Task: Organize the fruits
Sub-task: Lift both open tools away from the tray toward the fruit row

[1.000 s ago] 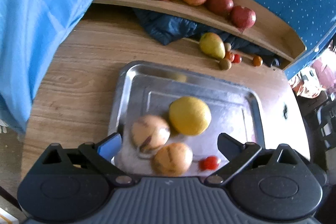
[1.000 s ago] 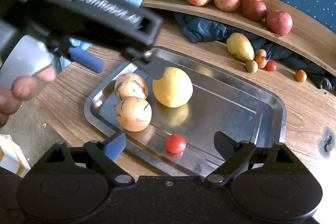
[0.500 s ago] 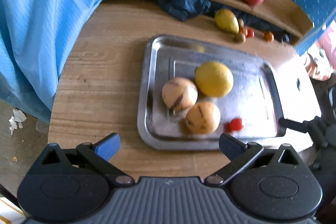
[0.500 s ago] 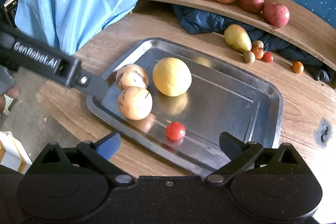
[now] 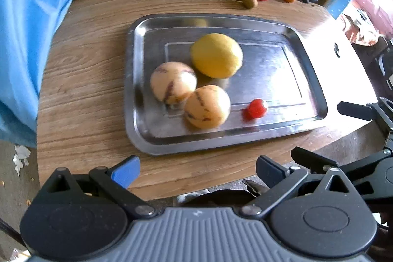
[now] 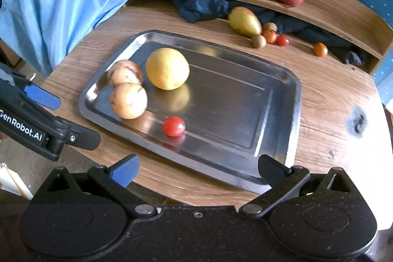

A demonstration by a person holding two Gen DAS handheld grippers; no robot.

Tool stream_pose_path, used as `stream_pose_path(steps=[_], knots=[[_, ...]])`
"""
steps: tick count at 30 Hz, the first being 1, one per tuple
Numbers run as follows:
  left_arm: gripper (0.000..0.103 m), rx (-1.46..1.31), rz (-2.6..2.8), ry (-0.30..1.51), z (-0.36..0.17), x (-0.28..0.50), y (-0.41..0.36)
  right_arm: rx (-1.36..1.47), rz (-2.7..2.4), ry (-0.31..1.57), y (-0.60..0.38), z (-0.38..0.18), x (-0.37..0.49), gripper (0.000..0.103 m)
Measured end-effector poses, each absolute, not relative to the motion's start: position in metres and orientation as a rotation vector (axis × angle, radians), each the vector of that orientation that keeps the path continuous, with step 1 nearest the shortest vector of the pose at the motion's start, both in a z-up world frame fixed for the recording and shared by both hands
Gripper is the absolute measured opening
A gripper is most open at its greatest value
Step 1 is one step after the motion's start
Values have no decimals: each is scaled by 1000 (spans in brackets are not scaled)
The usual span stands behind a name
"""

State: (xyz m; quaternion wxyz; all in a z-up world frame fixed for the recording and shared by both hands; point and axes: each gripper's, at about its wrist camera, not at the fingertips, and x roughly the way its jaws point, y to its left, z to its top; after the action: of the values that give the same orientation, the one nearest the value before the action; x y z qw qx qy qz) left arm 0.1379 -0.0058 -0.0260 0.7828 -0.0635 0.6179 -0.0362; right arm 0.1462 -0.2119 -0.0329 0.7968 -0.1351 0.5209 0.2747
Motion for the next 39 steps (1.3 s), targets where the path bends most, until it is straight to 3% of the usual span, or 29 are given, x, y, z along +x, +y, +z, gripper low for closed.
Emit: stream_pose_path(steps=[39], knots=[[102, -71, -109, 1233, 3, 230, -26, -182, 427, 1082, -244, -32, 209, 102]])
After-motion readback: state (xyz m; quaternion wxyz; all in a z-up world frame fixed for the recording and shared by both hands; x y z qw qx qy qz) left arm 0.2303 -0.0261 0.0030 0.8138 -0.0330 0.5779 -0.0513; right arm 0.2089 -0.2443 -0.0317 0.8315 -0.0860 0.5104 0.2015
